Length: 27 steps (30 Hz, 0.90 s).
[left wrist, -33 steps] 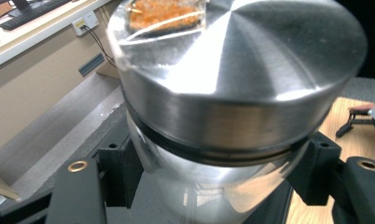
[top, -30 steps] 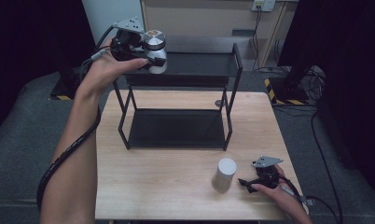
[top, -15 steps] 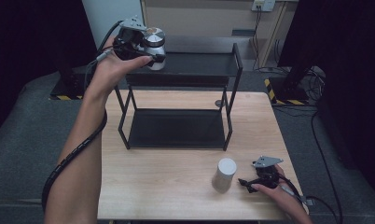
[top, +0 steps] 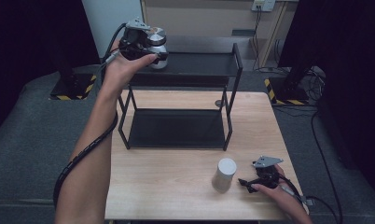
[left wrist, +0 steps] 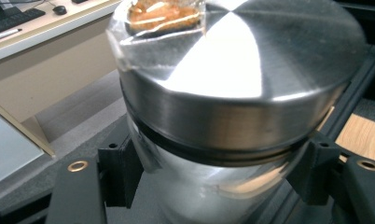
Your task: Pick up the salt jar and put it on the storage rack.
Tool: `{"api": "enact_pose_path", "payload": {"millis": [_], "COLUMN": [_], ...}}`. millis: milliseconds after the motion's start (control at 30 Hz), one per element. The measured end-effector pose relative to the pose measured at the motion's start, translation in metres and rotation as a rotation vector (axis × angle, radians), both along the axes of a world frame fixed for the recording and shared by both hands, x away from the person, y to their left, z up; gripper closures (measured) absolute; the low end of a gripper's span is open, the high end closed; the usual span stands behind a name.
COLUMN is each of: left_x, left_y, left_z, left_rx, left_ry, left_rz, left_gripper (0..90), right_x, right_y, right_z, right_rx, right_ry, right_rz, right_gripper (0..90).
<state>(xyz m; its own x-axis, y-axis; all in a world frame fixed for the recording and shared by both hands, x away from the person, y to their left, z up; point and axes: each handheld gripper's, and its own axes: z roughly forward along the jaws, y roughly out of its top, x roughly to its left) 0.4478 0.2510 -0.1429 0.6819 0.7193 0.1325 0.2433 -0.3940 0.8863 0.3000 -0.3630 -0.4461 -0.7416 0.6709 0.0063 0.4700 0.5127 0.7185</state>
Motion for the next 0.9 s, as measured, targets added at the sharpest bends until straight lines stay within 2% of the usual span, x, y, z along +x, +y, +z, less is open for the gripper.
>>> {"api": "enact_pose_path", "payload": {"millis": [100,167,300,433,467,533,567,700,867,900], "left_x": [0.004,0.004,0.007,0.011,0.011,0.012,0.014,0.017,0.02,0.02], "left_y": [-0.001,-0.005,-0.005,-0.006,-0.007,-0.005,-0.004,-0.001,0.004,0.003], "left_z": [-0.001,-0.001,-0.004,-0.008,-0.006,-0.005,-0.006,-0.006,-0.01,-0.009], "left_rx": [-0.003,0.015,0.01,0.01,0.007,0.008,-0.008,-0.017,-0.066,-0.056], "left_ry": [0.01,0.012,0.023,0.015,0.032,0.04,0.046,0.067,0.092,0.092], "left_rz": [0.005,0.017,0.018,0.018,0.022,0.019,0.014,0.022,0.03,0.029], "left_gripper": [29.5,29.6,29.6,29.5,29.5,29.5,29.5,29.4,29.3,29.3], "right_x": [0.0,0.0,0.0,0.0,0.0,0.0,0.0,0.0,0.0,0.001], "right_y": [0.0,0.0,-0.001,0.0,-0.001,-0.001,-0.001,-0.001,-0.001,-0.001], "right_z": [0.0,0.0,0.0,0.0,0.0,0.0,0.0,0.0,0.0,0.0], "right_rx": [0.0,0.0,0.001,-0.001,0.0,0.0,0.0,0.0,0.0,-0.001], "right_ry": [0.0,0.0,0.001,0.0,0.0,0.0,0.0,0.0,0.0,0.0], "right_rz": [0.001,0.002,0.003,0.004,0.004,0.004,0.004,0.004,0.004,0.005], "right_gripper": [1.5,1.5,1.5,1.5,1.5,1.5,1.5,1.5,1.5,1.5]}}
